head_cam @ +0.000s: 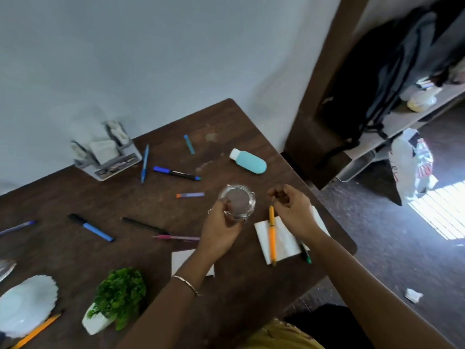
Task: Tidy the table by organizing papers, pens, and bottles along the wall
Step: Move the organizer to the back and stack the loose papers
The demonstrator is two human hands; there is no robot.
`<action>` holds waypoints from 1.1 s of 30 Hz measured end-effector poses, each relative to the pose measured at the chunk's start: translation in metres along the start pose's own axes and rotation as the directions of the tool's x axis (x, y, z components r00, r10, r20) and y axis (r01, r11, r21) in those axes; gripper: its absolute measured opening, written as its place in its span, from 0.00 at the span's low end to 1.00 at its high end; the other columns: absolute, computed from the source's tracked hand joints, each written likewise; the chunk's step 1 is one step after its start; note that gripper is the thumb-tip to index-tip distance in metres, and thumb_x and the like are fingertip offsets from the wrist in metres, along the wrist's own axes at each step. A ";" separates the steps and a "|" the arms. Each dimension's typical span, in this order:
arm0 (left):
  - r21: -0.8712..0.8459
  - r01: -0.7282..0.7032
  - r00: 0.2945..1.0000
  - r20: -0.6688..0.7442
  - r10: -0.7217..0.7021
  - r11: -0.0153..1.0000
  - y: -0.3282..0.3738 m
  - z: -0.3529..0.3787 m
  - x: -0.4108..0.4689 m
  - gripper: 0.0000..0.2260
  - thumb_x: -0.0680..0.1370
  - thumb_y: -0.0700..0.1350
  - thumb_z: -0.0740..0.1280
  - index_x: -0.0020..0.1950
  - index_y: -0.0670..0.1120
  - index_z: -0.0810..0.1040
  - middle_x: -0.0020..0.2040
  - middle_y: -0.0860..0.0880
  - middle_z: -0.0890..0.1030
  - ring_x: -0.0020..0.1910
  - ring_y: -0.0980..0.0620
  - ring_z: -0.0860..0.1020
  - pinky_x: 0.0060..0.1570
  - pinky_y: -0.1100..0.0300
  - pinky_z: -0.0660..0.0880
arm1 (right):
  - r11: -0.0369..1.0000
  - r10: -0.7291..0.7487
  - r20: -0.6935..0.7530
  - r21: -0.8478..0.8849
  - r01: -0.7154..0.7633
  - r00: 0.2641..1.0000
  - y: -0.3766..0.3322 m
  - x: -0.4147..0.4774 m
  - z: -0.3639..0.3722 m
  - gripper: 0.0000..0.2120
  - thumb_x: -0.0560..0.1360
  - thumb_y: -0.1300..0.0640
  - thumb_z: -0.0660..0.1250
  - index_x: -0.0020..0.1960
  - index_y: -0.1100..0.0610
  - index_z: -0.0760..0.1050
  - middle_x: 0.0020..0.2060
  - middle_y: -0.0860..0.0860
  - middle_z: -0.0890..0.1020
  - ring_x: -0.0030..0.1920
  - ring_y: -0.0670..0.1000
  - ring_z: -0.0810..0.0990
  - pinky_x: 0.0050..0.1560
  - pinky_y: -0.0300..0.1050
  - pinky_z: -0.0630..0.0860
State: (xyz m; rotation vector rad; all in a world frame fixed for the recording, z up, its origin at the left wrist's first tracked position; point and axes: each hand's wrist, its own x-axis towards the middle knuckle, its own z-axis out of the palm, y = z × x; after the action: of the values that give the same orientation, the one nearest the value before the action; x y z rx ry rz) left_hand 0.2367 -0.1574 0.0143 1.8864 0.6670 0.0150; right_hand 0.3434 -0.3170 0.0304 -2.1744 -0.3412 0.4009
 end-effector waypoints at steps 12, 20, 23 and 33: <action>0.244 -0.005 0.998 0.056 -0.009 0.970 0.012 0.079 -0.019 0.15 0.71 0.44 0.73 0.55 0.50 0.76 0.50 0.50 0.78 0.41 0.55 0.76 0.42 0.64 0.72 | 0.929 0.257 -0.087 -0.253 -0.271 0.963 0.113 -0.039 -0.062 0.24 0.70 0.48 0.74 0.63 0.52 0.73 0.56 0.50 0.76 0.54 0.50 0.77 0.55 0.51 0.76; 0.665 -0.361 0.929 0.197 0.313 0.654 0.023 0.122 -0.034 0.22 0.75 0.55 0.66 0.68 0.55 0.70 0.68 0.47 0.64 0.65 0.46 0.65 0.58 0.50 0.73 | 0.939 0.203 -0.035 -0.278 -0.205 0.979 0.106 -0.038 -0.048 0.26 0.71 0.51 0.73 0.66 0.52 0.69 0.58 0.50 0.78 0.59 0.54 0.76 0.53 0.48 0.72; 0.725 -0.430 0.893 0.254 0.372 0.538 0.019 0.132 -0.041 0.17 0.75 0.58 0.61 0.62 0.55 0.75 0.69 0.46 0.67 0.65 0.44 0.67 0.53 0.46 0.74 | 0.954 0.189 0.015 -0.239 -0.180 0.982 0.104 -0.033 -0.051 0.20 0.71 0.55 0.72 0.61 0.53 0.73 0.53 0.50 0.81 0.55 0.54 0.79 0.49 0.44 0.71; 0.708 -0.266 0.957 0.113 0.267 0.654 0.013 0.113 -0.034 0.11 0.73 0.46 0.65 0.53 0.47 0.72 0.69 0.45 0.63 0.64 0.44 0.67 0.49 0.53 0.77 | 0.989 0.069 0.112 -0.137 -0.054 0.991 0.096 -0.022 -0.052 0.07 0.74 0.56 0.68 0.47 0.58 0.72 0.41 0.50 0.77 0.43 0.51 0.75 0.43 0.45 0.71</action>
State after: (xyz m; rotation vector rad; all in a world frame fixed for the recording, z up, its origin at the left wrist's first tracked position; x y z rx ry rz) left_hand 0.2495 -0.2728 -0.0121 2.7482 0.4003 -0.0671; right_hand 0.3536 -0.4181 -0.0140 -2.3025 -0.3755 0.5555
